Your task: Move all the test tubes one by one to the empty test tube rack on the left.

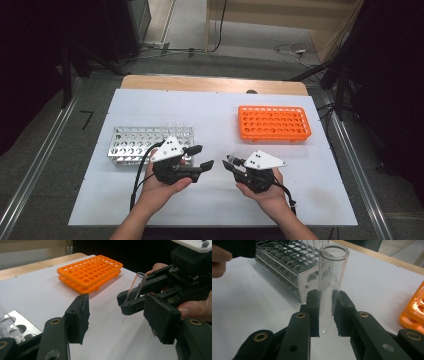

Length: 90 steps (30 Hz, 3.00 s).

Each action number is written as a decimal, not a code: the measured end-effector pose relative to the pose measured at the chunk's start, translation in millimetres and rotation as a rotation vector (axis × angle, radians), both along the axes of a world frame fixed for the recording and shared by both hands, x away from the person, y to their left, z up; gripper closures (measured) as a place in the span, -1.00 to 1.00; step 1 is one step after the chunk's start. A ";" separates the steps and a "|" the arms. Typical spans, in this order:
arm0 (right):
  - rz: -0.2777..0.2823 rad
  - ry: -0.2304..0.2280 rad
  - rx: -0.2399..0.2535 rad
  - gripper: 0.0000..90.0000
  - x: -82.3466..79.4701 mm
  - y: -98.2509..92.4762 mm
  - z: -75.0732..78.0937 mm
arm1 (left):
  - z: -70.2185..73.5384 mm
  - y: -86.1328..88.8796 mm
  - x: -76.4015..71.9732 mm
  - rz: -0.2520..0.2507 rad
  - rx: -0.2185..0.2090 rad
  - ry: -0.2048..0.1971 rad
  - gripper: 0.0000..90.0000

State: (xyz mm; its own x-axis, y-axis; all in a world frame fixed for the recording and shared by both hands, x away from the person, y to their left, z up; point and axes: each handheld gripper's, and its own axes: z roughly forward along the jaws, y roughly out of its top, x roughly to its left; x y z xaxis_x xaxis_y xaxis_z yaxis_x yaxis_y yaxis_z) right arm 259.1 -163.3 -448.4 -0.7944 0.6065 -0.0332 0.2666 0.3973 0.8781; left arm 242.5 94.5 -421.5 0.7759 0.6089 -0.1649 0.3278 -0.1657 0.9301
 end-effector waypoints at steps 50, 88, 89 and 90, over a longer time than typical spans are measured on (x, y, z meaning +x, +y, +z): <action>0.128 0.074 0.047 -0.73 -2.4 7.5 4.9 | 6.8 -16.6 2.2 0.017 0.040 -0.062 0.70; -0.175 0.085 0.121 -1.00 20.9 -136.3 -0.9 | 43.0 109.2 43.5 0.378 0.008 -0.126 0.70; -0.179 0.088 0.120 -1.00 20.7 -136.9 -1.2 | 43.0 111.6 44.7 0.393 0.011 -0.125 0.70; -0.182 0.089 0.118 -1.00 20.4 -137.7 -1.6 | 42.7 114.3 46.2 0.401 0.009 -0.125 0.70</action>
State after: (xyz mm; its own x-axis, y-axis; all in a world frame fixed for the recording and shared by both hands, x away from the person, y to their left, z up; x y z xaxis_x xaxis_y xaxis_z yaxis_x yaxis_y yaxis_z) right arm 279.6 -301.0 -450.0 -0.6682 0.7354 0.1124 0.4032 0.2311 0.8854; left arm 288.7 208.8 -378.8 0.4904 0.8680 -0.0778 0.2530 -0.0564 0.9658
